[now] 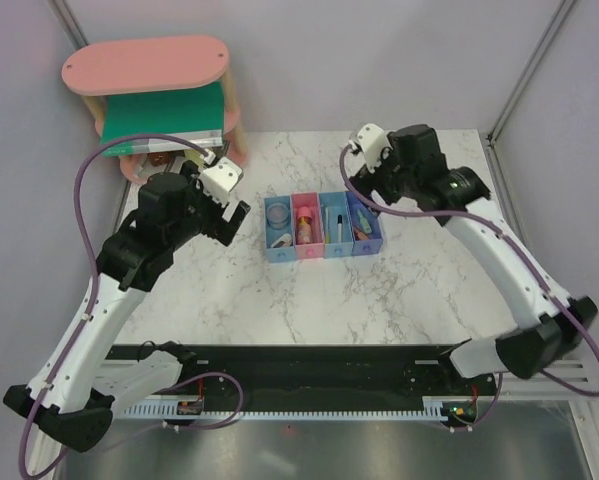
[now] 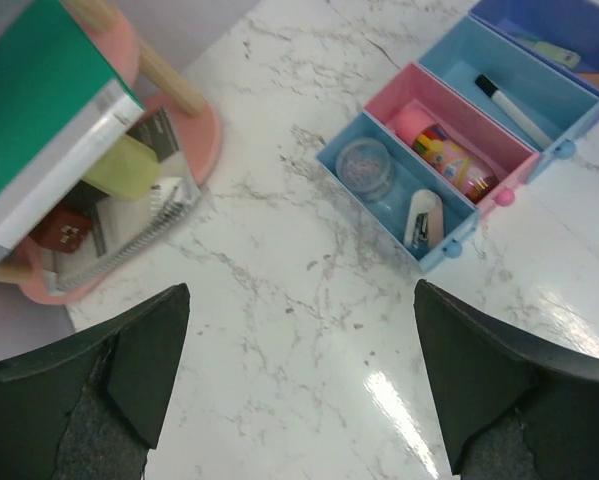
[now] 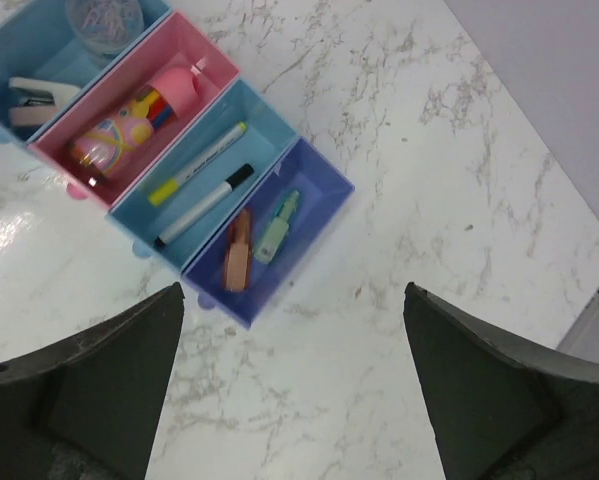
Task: Sort the stationery into containers
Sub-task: Reset both arms
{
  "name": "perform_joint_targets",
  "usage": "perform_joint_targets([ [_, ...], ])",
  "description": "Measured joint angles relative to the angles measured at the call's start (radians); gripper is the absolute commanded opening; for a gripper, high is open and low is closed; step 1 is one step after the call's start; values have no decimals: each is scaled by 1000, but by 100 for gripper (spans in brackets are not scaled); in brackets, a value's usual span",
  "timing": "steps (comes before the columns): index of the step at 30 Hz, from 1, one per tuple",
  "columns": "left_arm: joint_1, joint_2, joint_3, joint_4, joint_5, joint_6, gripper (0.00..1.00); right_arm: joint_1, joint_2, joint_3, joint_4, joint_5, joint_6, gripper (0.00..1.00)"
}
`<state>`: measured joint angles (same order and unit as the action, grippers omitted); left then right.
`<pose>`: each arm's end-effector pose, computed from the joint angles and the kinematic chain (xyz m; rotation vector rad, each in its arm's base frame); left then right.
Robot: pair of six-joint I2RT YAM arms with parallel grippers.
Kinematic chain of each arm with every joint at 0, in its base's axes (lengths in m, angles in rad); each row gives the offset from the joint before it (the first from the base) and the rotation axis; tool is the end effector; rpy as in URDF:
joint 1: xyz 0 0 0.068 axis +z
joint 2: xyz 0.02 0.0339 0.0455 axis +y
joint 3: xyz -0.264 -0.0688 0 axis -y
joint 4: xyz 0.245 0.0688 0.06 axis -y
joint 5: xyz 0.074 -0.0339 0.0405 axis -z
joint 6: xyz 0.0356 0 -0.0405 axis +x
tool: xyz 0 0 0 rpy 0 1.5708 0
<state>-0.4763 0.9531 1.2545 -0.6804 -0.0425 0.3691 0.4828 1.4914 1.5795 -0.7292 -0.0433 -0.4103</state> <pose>0.1651 -0.0835 0.4182 0.7740 1.7893 -0.0294 0.2877 0.1525 0.3925 -0.9771 1.9852 0.0881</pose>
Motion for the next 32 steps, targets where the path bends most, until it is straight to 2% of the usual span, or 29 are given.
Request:
perform_joint_targets([
  [4,47,76,68,-77,66,-89,100,-29,-227,-29,-139,8,-10,98],
  [8,112,84,76,-111,159,-146,100,-90,-417,-63,-218,47,-7,98],
  [13,145,41,21,-111,258,-187,100,-122,-555,-118,-287,61,19,98],
  [23,179,-49,-10,-105,289,-197,100,-145,-527,-142,-297,71,49,98],
  [32,187,-51,-26,-103,289,-197,100,-150,-529,-142,-295,62,53,98],
])
